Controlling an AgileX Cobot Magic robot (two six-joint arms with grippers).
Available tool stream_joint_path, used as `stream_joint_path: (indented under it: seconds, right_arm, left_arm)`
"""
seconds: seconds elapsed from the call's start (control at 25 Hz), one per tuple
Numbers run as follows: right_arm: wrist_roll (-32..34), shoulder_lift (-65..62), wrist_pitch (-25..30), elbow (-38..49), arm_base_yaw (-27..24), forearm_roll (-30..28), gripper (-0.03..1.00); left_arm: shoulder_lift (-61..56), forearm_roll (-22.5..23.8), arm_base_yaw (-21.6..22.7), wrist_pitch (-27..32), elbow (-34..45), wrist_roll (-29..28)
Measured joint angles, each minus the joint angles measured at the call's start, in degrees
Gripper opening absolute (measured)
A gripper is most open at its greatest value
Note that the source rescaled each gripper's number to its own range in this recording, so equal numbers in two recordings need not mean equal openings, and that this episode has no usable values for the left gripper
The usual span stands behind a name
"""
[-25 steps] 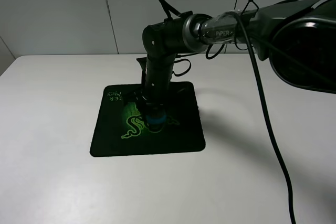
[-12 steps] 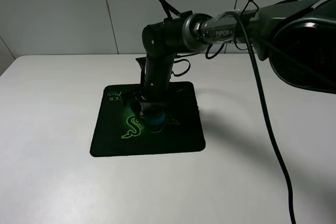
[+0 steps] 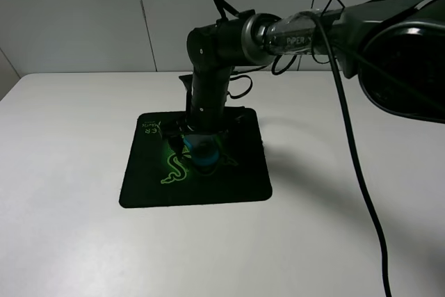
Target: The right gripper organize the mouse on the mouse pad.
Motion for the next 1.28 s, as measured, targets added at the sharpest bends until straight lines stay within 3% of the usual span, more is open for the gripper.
stream_joint_path:
  seconds: [0.24,0.68,0.84,1.28]
  right_arm:
    - [-4.01,-1.34,11.66,-6.61,0.00,-0.19,0.99]
    - [-11.01,-10.25,13.14,-7.47,0.00,-0.75,0.99]
    - [-12.19,-17.73,13.09,-1.23,0.00,-1.37,0.99]
    - [-14.87,-46.43,13.31,26.04,0.00,-1.92,0.99]
  left_arm:
    - [0.00,0.00,0.00,0.00,0.00,0.00]
    - [0.00,0.00,0.00,0.00,0.00,0.00]
    - [0.00,0.00,0.00,0.00,0.00,0.00]
    - [0.00,0.00,0.00,0.00,0.00,0.00]
